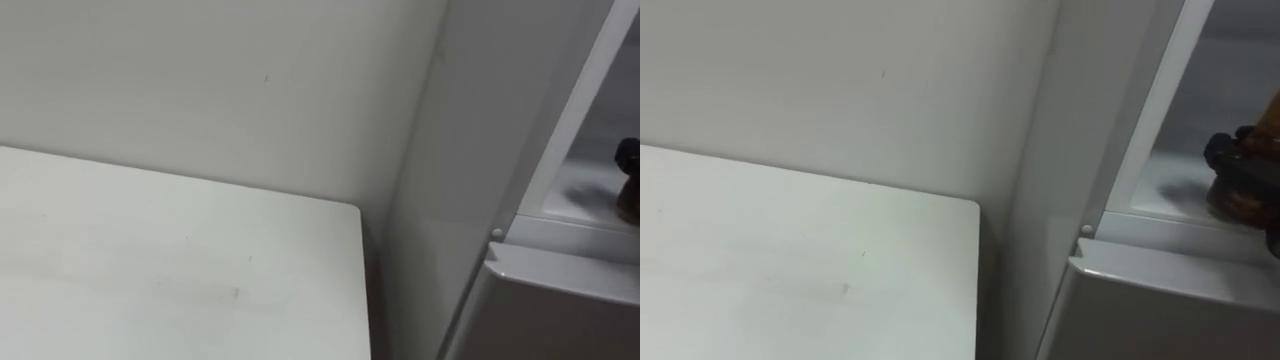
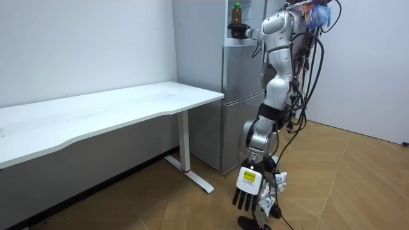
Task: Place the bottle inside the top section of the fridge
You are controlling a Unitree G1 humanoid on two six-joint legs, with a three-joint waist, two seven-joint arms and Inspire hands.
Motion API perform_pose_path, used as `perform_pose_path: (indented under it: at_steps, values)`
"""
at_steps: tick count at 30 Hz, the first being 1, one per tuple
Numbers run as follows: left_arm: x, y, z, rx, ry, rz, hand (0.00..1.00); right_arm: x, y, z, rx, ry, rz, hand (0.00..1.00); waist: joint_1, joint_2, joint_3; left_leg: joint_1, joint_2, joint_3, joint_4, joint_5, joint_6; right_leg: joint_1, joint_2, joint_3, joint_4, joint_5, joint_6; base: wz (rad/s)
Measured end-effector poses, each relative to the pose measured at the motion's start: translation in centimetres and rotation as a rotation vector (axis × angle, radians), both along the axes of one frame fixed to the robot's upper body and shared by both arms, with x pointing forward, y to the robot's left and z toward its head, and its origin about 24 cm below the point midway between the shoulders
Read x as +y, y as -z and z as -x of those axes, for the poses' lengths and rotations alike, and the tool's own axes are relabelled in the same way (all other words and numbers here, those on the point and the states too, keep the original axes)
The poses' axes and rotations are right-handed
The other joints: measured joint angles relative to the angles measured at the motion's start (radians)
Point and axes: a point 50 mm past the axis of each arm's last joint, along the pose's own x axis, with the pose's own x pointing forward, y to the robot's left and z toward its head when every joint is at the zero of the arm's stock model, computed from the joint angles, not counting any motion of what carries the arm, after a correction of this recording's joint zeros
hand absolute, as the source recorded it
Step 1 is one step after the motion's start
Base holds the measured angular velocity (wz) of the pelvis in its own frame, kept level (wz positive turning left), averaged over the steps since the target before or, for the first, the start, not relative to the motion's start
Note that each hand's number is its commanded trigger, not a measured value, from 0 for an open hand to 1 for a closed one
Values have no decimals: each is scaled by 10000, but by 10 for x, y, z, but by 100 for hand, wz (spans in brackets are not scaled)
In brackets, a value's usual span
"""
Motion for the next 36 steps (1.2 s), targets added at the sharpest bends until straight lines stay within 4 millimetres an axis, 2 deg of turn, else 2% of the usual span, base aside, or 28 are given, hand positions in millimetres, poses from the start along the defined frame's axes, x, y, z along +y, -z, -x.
perform_pose_path:
  at_steps: [3,12,19,23,24,25,28,31,34,36]
  values:
    - [4,-2,0,36,9,-137,0,-5,2,-7,420,25,39,100,51,0,5,27,-2,-152,35,0,-5,90,2,-102,-2,0,0,10]
    - [8,-4,9,285,-280,-183,0,-18,13,-4,937,454,286,100,399,6,52,-21,-5,-418,306,-29,-25,284,18,-164,-32,1,-2,7]
    - [8,-6,22,596,-390,-214,0,-27,14,-1,943,739,383,100,493,80,15,-180,-22,-590,477,-29,-26,339,30,-332,-155,40,-62,7]
    - [9,-7,22,619,-398,-260,0,-28,16,-1,949,975,463,100,543,171,20,-195,-24,-732,564,-31,-27,415,24,-497,-160,45,-68,9]
    - [9,-7,22,629,-404,-260,0,-28,17,-1,939,997,489,69,548,185,18,-202,-24,-750,576,-32,-28,419,24,-502,-159,46,-69,6]
    - [9,-7,22,657,-429,-260,0,-29,18,-1,1016,1054,611,0,552,221,23,-208,-24,-779,600,-46,-46,417,32,-499,-164,49,-74,4]
    - [9,-7,22,661,-592,-414,0,-32,21,2,1154,1296,927,0,755,249,20,-294,-10,-813,664,-79,-104,369,43,-496,-161,69,-108,2]
    - [10,-7,20,547,-878,-497,0,-33,21,3,1253,1603,1338,0,802,269,8,-667,8,-954,932,-89,-103,168,54,-540,-145,120,-167,10]
    - [11,-7,17,433,-968,-514,0,-37,18,5,1167,2080,1490,0,952,376,-20,-1056,67,-1022,1184,-90,-100,-59,106,-685,-153,237,-210,6]
    - [13,-8,14,299,-907,-586,0,-40,15,5,1006,2382,1507,0,981,439,-8,-1270,75,-1113,1294,-67,-103,-186,112,-783,-162,308,-233,12]
